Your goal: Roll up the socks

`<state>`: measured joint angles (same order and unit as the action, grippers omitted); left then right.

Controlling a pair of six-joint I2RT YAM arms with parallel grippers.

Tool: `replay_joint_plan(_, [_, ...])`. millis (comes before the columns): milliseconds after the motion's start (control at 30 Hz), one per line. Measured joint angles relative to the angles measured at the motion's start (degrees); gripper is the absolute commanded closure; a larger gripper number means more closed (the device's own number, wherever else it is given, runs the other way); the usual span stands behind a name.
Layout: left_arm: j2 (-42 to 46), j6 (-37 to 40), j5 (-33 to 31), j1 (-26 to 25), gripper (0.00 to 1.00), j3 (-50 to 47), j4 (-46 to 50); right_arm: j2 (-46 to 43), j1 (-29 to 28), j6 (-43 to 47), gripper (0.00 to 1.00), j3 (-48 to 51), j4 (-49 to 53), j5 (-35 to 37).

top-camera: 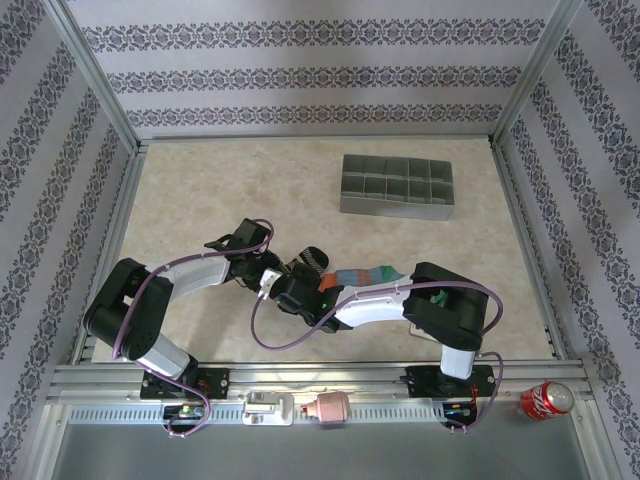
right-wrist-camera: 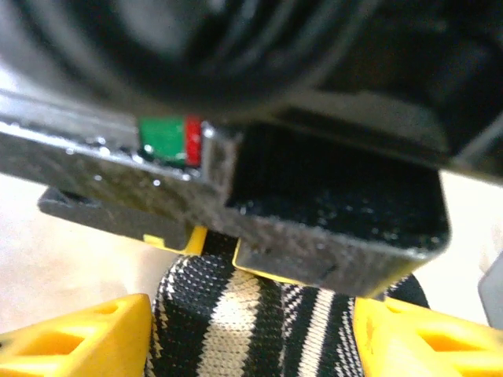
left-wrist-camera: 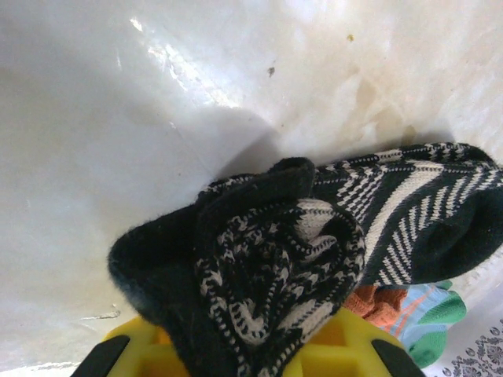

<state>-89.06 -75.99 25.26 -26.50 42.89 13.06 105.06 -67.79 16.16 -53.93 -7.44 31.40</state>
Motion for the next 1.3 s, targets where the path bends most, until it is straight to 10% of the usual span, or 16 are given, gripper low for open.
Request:
replay_joint_plan(233, [0.31, 0.07, -1.77, 1.49, 0.75, -0.28, -0.76, 3.48, -0.61, -1.88, 0.99, -2.45, -0.11, 1.01])
replay_joint_plan(533, [6.54, -4.94, -3.8, 1.51, 0.29, -5.7, -0.59, 1.36, 1.57, -2.91, 1.0, -0.26, -1.46, -10.32])
replay_joint_plan(1300, [15.04, -6.97, -1.53, 5.97, 0.24, -8.28, -1.95, -0.42, 16.06, -11.82, 1.0, 3.93, -8.5, -44.61])
